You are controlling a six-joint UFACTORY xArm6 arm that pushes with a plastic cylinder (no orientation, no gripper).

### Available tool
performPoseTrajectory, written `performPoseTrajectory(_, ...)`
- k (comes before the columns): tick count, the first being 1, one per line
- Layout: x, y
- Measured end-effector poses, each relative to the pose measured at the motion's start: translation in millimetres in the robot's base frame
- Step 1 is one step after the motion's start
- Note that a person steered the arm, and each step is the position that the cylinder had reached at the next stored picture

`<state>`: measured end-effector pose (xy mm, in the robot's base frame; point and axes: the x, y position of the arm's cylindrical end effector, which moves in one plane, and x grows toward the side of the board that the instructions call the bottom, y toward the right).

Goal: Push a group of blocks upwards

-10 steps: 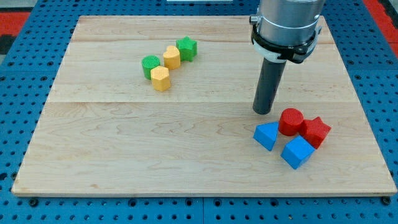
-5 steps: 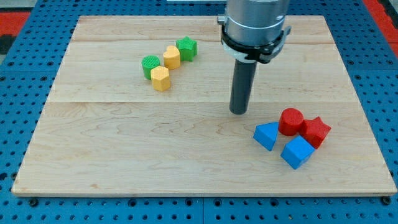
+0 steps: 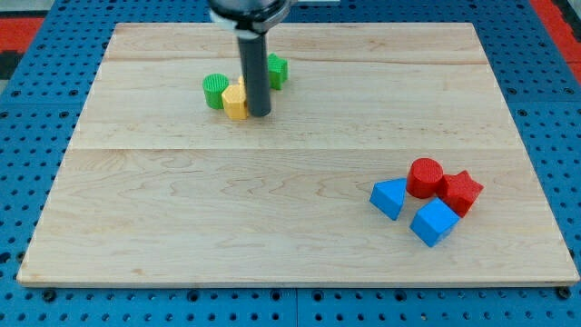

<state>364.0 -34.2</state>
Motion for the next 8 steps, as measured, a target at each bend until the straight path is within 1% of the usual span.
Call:
performPoseTrajectory(1, 0.8, 35.8)
performPoseTrajectory(2, 48.5, 26.5)
performPoseTrajectory(3, 45.7, -41.1)
performPoseTrajectory(4, 19.8, -49.6)
performPoseTrajectory(6, -16.7, -33.6)
performPoseTrajectory(8, -20.2, -26.8)
